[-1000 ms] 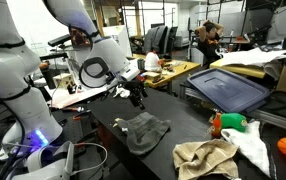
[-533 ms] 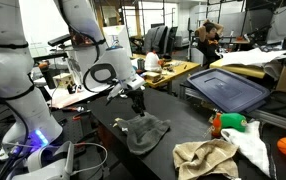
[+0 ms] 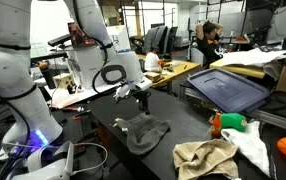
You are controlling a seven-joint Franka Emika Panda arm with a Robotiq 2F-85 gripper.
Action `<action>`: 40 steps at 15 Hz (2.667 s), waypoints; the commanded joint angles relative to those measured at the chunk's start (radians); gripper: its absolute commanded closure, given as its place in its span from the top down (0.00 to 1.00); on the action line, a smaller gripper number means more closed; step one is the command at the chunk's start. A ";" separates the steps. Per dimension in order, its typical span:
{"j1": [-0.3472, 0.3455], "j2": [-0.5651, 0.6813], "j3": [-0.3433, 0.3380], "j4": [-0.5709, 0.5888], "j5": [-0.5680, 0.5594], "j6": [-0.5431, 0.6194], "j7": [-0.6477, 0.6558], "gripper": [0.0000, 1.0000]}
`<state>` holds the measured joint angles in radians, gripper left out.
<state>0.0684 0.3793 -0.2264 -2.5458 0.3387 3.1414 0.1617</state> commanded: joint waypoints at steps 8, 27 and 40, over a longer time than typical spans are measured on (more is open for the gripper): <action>-0.008 0.002 0.031 0.049 -0.096 -0.206 0.122 0.00; 0.130 0.164 0.009 0.206 -0.198 -0.118 0.190 0.00; 0.278 0.255 -0.020 0.380 -0.163 0.014 0.218 0.00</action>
<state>0.3042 0.6363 -0.2117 -2.1727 0.1627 3.1284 0.3596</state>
